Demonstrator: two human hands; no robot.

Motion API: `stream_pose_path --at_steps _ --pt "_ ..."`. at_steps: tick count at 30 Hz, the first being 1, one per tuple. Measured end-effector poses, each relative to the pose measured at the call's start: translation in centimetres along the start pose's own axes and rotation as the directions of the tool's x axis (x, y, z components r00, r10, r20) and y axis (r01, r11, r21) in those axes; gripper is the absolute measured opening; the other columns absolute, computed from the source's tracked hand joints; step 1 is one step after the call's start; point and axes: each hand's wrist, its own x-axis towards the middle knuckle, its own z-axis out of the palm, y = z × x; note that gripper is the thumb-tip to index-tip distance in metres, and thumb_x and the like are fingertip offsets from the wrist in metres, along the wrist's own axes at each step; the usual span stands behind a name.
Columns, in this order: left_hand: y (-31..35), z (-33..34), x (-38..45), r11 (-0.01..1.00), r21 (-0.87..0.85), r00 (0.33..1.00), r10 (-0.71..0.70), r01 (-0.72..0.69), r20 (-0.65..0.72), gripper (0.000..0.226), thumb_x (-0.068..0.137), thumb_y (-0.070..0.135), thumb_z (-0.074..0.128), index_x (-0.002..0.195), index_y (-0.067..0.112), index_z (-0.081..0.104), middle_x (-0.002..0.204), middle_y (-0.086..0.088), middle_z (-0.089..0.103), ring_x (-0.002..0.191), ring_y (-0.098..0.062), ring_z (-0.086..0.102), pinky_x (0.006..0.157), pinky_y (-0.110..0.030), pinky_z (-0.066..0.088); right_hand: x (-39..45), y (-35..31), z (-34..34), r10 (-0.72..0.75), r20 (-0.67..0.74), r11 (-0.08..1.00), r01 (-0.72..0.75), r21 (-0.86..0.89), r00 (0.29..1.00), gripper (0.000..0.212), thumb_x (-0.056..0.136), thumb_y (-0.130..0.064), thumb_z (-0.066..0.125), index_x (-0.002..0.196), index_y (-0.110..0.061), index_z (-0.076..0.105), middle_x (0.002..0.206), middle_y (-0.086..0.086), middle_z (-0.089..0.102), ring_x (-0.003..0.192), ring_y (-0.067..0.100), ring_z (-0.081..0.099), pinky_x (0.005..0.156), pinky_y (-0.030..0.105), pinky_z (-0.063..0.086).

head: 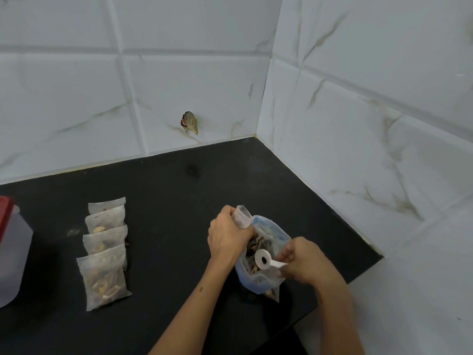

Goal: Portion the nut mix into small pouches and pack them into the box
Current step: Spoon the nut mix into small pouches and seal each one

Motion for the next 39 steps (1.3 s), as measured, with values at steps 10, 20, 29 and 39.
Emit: stream_pose_path --at_steps 10,20,29,39 --pt "-0.6 -1.1 -0.8 0.988 -0.146 0.997 0.043 -0.052 -0.067 0.028 0.075 0.034 0.077 0.085 0.018 0.056 0.077 0.008 0.062 0.073 -0.009 0.061 0.062 -0.026 0.051 0.2 0.7 0.6 0.098 -0.195 0.957 -0.039 0.287 0.976 0.02 0.079 -0.009 0.071 0.071 -0.027 0.068 0.084 -0.005 0.065 0.078 0.004 0.057 0.06 0.016 0.041" --pt "0.0 -3.9 -2.0 0.891 -0.383 0.97 0.219 -0.244 -0.108 0.023 0.071 0.013 0.078 0.085 0.016 0.06 0.081 0.008 0.063 0.073 -0.003 0.062 0.063 -0.02 0.053 -0.7 0.2 0.3 0.034 -0.253 0.915 0.072 0.397 0.967 0.017 0.078 -0.006 0.071 0.078 -0.023 0.073 0.077 -0.009 0.064 0.076 0.004 0.059 0.06 0.014 0.042" --pt "-1.8 -3.4 -1.7 0.959 -0.282 0.999 -0.038 0.028 -0.029 0.041 0.069 0.034 0.083 0.095 0.018 0.057 0.09 0.005 0.063 0.081 -0.009 0.062 0.064 -0.023 0.049 0.1 -0.4 1.9 0.045 -0.186 0.922 0.031 0.385 0.982 0.018 0.081 -0.01 0.069 0.077 -0.027 0.069 0.088 -0.008 0.064 0.082 0.004 0.057 0.064 0.017 0.043" --pt "-3.8 -5.1 -3.9 0.919 -0.07 0.901 -0.362 0.388 0.238 0.081 0.047 0.071 0.075 0.108 0.022 0.055 0.103 0.0 0.065 0.091 -0.019 0.066 0.079 -0.039 0.057 -0.9 -0.6 1.3 0.145 0.055 0.813 -0.151 0.562 0.988 0.014 0.078 -0.001 0.071 0.082 -0.014 0.069 0.098 0.007 0.063 0.091 0.019 0.063 0.063 0.029 0.056"
